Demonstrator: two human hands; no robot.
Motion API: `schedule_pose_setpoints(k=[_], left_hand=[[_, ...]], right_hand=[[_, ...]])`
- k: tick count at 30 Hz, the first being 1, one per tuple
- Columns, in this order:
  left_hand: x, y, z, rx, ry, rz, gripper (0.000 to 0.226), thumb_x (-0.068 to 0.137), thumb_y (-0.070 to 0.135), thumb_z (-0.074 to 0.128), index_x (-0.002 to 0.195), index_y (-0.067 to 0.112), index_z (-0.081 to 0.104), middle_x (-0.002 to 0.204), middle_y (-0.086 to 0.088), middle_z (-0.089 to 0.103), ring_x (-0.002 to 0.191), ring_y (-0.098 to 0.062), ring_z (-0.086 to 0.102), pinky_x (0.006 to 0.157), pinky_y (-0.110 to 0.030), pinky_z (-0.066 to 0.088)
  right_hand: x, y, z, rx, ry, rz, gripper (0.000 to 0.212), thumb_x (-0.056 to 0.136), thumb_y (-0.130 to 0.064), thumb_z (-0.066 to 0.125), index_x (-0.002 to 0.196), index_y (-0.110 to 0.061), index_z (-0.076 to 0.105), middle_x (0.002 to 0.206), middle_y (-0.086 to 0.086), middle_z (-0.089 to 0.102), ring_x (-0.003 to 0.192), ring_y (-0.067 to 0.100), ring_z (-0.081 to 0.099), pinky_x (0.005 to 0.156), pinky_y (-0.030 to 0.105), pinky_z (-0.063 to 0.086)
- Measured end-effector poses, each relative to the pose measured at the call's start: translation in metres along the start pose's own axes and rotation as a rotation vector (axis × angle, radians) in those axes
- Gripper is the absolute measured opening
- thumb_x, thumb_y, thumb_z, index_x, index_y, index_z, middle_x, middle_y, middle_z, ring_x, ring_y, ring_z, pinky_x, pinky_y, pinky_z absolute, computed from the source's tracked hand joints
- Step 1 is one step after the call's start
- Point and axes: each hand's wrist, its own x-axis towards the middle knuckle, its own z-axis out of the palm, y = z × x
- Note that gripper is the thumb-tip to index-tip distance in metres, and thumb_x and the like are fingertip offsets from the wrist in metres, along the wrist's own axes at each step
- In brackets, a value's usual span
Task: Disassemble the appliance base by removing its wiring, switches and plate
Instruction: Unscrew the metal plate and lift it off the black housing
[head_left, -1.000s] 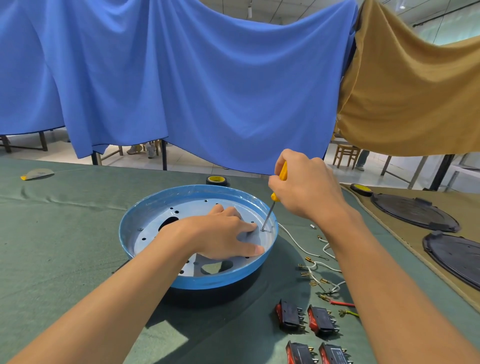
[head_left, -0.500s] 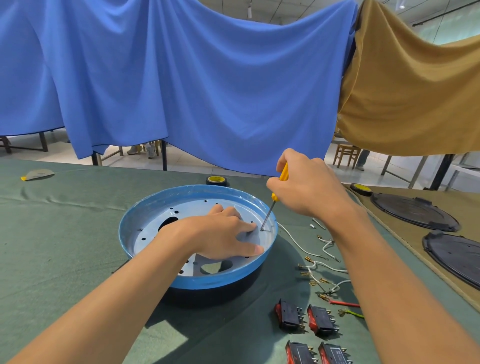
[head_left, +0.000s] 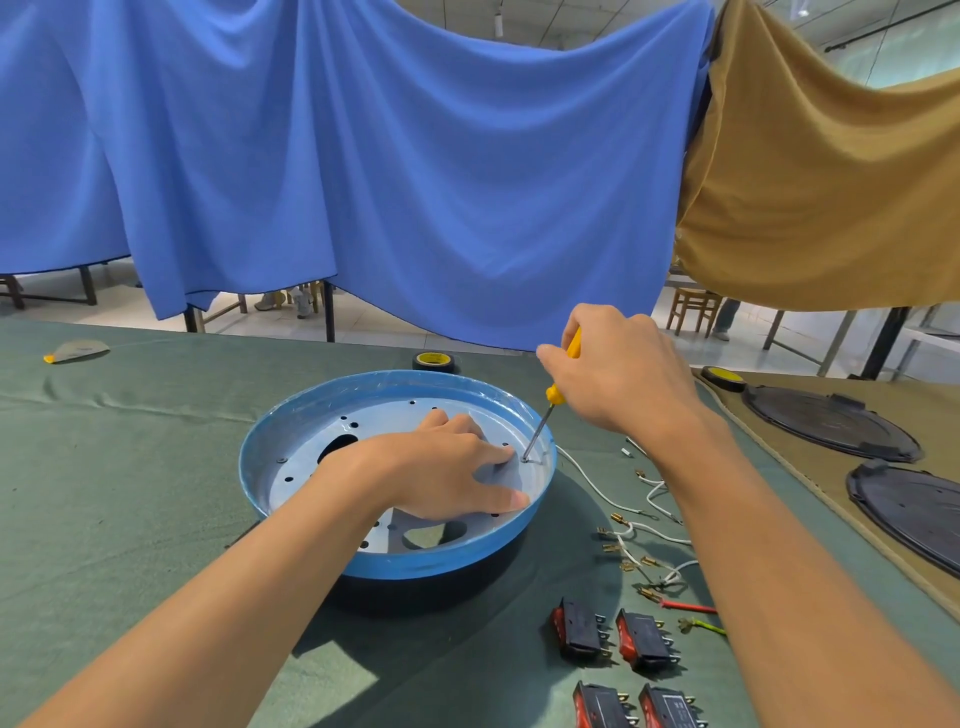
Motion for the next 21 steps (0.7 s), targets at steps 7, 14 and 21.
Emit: schedule_pose_setpoints(k=[7, 14, 21], left_hand=[[-0.0011, 0.0015, -0.0006, -0.011, -0.005, -0.008, 0.066, 0.092, 0.066, 0.033, 0.150, 0.037, 0.025, 0.150, 0.004, 0.028, 0.132, -0.024, 0.022, 0.106, -0.044, 0.025], [-0.0025, 0.0026, -0.0014, 0.006, -0.001, -0.002, 0.065, 0.092, 0.065, 0.032, 0.150, 0.037, 0.026, 0.151, 0.003, 0.028, 0.133, -0.024, 0.023, 0.106, -0.043, 0.025], [-0.0017, 0.0019, -0.0006, 0.004, 0.000, 0.003, 0.065, 0.092, 0.065, 0.032, 0.150, 0.036, 0.026, 0.151, 0.004, 0.028, 0.131, -0.024, 0.023, 0.104, -0.042, 0.025]], right_hand=[[-0.0016, -0.0036, -0.0006, 0.017, -0.022, -0.008, 0.034, 0.090, -0.053, 0.048, 0.094, -0.020, 0.049, 0.089, 0.005, 0.062, 0.089, 0.032, 0.053, 0.069, 0.038, 0.043], [-0.0021, -0.0036, -0.0026, 0.039, -0.047, -0.024, 0.020, 0.086, -0.031, 0.052, 0.100, -0.017, 0.048, 0.087, 0.007, 0.057, 0.089, 0.033, 0.052, 0.068, 0.038, 0.043], [-0.0035, -0.0025, -0.0022, -0.052, 0.003, -0.027, 0.029, 0.093, -0.046, 0.050, 0.096, -0.017, 0.050, 0.091, 0.008, 0.059, 0.089, 0.032, 0.054, 0.069, 0.039, 0.043]])
